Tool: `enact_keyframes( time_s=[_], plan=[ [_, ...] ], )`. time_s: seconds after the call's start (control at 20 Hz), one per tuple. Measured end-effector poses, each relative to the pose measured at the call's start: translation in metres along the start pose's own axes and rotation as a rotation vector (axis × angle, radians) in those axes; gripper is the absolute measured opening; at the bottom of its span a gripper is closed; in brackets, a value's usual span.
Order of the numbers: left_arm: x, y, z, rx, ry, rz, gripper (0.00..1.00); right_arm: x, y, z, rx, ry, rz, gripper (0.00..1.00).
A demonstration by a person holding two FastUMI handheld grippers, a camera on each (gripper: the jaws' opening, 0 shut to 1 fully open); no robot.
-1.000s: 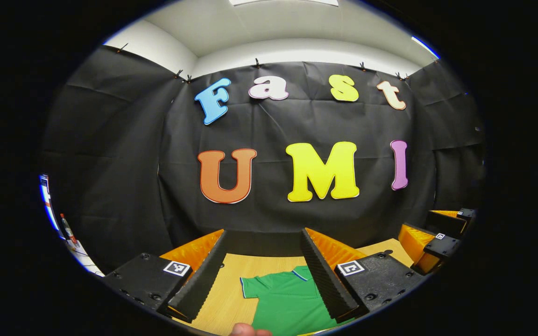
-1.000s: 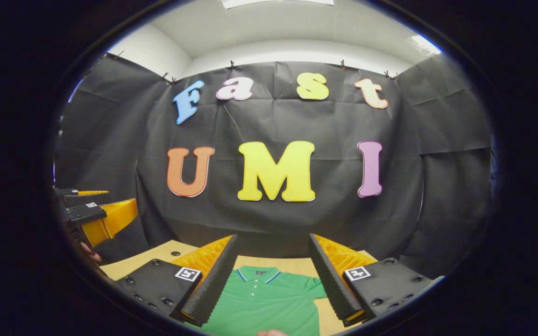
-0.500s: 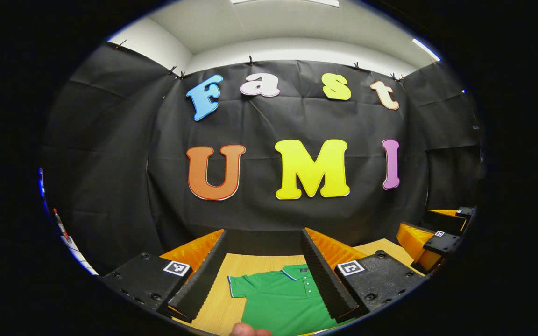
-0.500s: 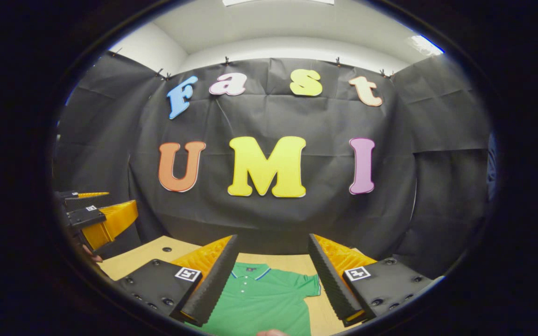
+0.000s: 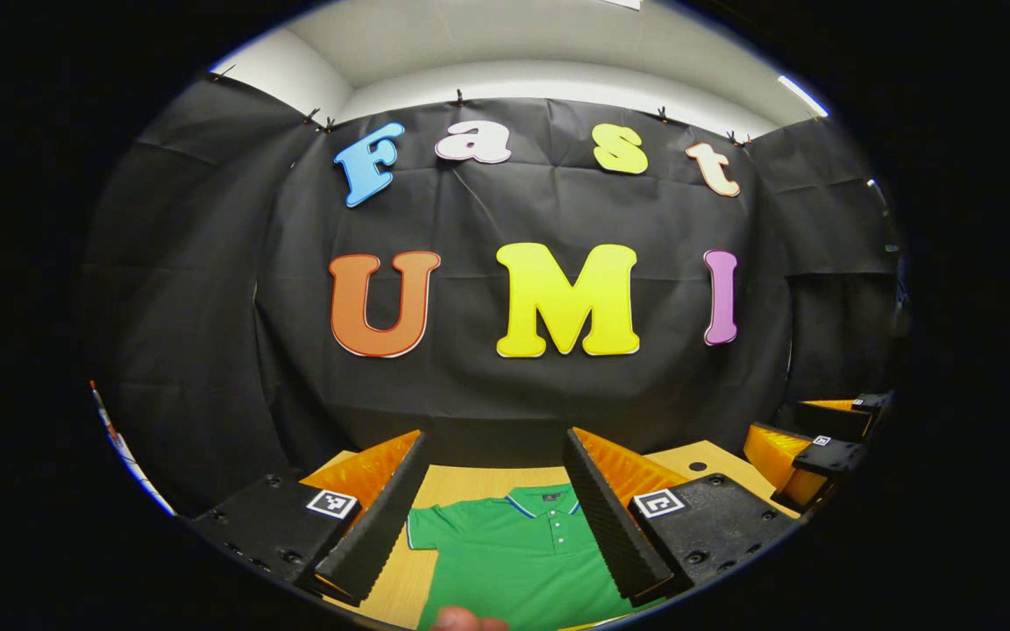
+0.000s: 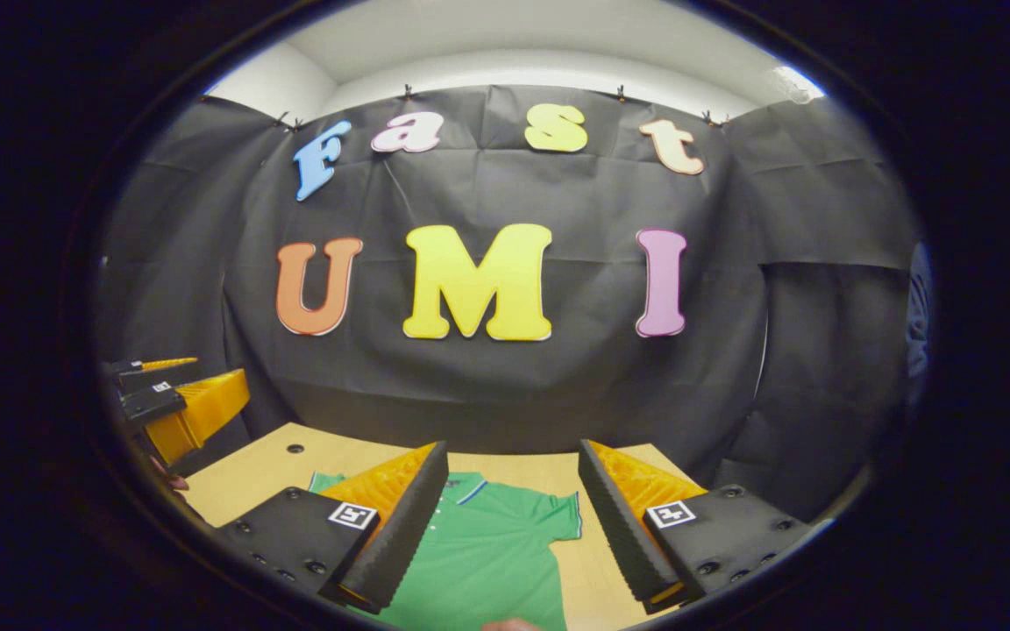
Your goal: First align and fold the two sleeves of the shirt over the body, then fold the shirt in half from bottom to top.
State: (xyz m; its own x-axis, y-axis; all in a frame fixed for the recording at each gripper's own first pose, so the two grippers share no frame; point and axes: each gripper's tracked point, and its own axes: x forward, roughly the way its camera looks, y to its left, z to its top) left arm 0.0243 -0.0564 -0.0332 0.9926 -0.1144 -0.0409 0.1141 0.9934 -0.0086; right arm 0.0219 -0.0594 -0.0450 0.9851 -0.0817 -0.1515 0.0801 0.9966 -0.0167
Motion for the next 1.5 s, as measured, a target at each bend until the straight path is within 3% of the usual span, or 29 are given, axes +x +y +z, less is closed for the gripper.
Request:
enact_keyframes(
  time_s=[0.15,0.4,0.45,0.5,0.75,0.85,0.95,1.2,1.5],
  plan=[
    [0.004,-0.004,-0.007,-0.002,0.031,-0.004,0.98,0.02,-0.015,-0.024,-0.005,0.116,0.034,0.96],
    [0.015,-0.007,-0.014,0.01,0.071,-0.003,0.98,0.069,-0.044,-0.086,0.072,0.417,0.09,0.96],
    [0.016,-0.008,-0.017,0.012,0.082,-0.004,0.99,0.077,-0.048,-0.099,0.099,0.491,0.101,0.91],
    [0.018,-0.011,-0.02,0.009,0.095,-0.015,0.99,0.083,-0.051,-0.113,0.124,0.563,0.11,0.96],
    [0.02,-0.014,-0.03,0.006,0.141,-0.021,0.99,0.132,-0.071,-0.174,0.251,0.862,0.114,0.98],
    [0.021,-0.017,-0.035,-0.014,0.153,-0.028,0.99,0.156,-0.084,-0.203,0.316,0.961,0.08,0.98],
    [0.02,-0.011,-0.044,-0.026,0.178,-0.009,0.99,0.18,-0.104,-0.234,0.331,1.032,0.028,0.98],
    [0.016,0.004,-0.067,-0.06,0.249,0.052,0.99,0.222,-0.118,-0.272,0.4,1.172,-0.003,0.97],
    [0.011,0.017,-0.08,-0.07,0.298,0.111,0.99,0.257,-0.115,-0.288,0.333,1.235,0.025,0.96]
  ],
)
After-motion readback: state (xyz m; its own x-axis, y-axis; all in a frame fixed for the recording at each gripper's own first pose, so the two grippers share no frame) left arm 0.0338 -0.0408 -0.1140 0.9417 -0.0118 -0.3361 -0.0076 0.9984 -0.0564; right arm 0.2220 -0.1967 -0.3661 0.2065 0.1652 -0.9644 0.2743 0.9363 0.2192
